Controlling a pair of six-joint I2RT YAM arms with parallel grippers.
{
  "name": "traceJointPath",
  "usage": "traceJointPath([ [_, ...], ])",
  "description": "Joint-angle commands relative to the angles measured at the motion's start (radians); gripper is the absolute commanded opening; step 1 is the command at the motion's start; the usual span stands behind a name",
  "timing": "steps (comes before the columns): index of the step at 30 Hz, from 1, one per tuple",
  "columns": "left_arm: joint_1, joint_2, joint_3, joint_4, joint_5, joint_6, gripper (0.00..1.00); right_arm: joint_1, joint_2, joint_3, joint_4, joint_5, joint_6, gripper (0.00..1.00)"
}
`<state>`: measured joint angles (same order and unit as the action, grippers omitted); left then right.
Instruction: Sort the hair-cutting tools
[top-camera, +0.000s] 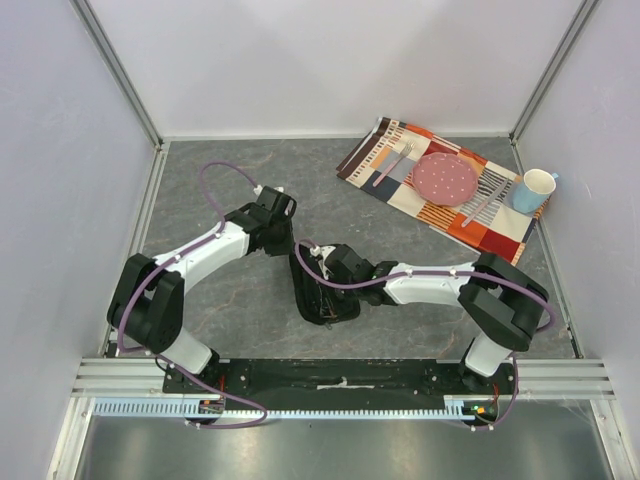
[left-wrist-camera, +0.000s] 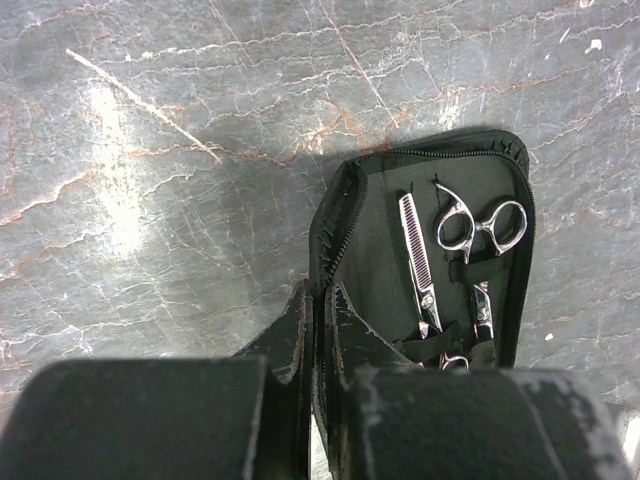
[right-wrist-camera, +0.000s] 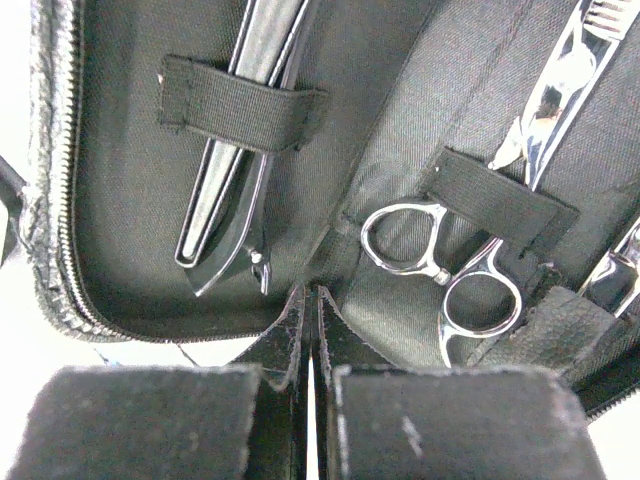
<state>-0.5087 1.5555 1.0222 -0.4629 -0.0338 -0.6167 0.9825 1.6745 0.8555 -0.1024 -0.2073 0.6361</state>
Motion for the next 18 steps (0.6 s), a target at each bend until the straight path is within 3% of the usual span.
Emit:
traceJointPath([
  [1, 0.002, -0.002, 0.039, 0.053, -0.089, -0.012, 0.02, 0.021, -0.051, -0.036, -0.115, -0.109, 0.001, 0.0],
  [10, 0.004, 0.003, 0.05, 0.053, -0.091, -0.006, 0.02, 0.021, -0.176, -0.027, -0.169, -0.116, 0.005, 0.0],
  [14, 0.002, 0.003, 0.065, 0.046, -0.077, 0.008, 0.02, -0.001, -0.213, 0.008, -0.244, 0.069, -0.035, 0.0],
  [15, 0.002, 0.0, 0.068, 0.046, -0.072, 0.015, 0.02, -0.025, -0.216, 0.013, -0.252, 0.148, -0.056, 0.14],
  [18, 0.002, 0.005, 0.084, 0.027, -0.064, 0.038, 0.02, -0.095, -0.228, 0.002, -0.243, 0.296, -0.076, 0.29],
])
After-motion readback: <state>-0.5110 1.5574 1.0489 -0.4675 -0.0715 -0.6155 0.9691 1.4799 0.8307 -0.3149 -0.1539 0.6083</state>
